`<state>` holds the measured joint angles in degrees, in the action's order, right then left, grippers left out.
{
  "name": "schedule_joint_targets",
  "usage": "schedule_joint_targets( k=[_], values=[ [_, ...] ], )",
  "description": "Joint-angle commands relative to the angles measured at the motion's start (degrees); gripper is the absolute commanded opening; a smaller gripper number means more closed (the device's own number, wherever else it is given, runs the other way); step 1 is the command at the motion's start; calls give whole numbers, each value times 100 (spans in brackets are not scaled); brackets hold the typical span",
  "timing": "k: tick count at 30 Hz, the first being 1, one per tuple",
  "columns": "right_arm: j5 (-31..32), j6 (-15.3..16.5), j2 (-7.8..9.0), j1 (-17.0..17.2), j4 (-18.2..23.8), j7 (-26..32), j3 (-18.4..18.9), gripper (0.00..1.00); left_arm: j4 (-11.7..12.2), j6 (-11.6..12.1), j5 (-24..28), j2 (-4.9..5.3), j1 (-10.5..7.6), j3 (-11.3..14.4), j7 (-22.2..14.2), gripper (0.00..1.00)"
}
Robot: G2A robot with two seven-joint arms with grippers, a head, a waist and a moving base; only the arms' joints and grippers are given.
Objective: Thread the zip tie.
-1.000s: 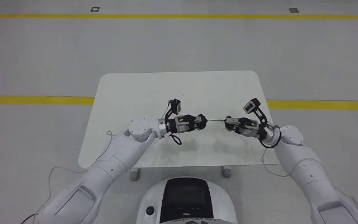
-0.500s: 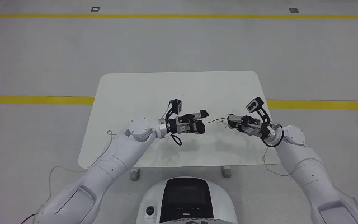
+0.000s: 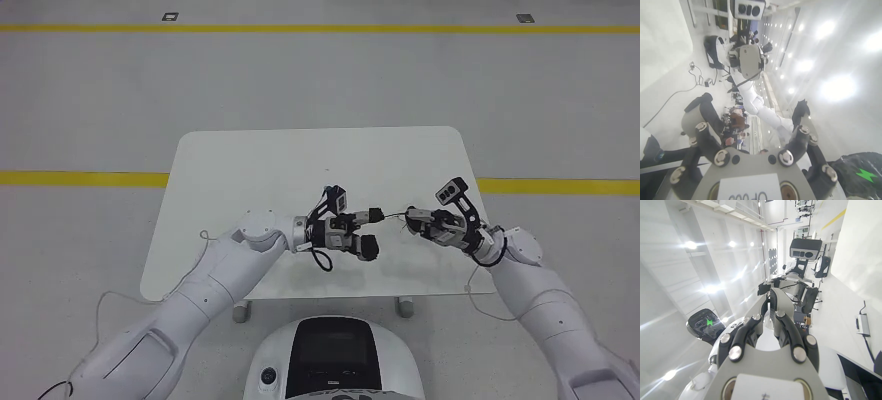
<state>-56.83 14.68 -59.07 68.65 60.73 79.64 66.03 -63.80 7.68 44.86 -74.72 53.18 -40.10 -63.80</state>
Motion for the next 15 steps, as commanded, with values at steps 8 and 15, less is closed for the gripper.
schedule_joint_targets(
  k=[8, 15],
  values=[
    [-124, -96, 34, 84, 263, -33, -42, 0, 54, 47, 42, -32, -19, 46, -12, 100],
    [-244, -230, 19, 195, 544, 0, -58, 0, -163, 71, 117, -1, 114, -49, 18, 100]
  ],
)
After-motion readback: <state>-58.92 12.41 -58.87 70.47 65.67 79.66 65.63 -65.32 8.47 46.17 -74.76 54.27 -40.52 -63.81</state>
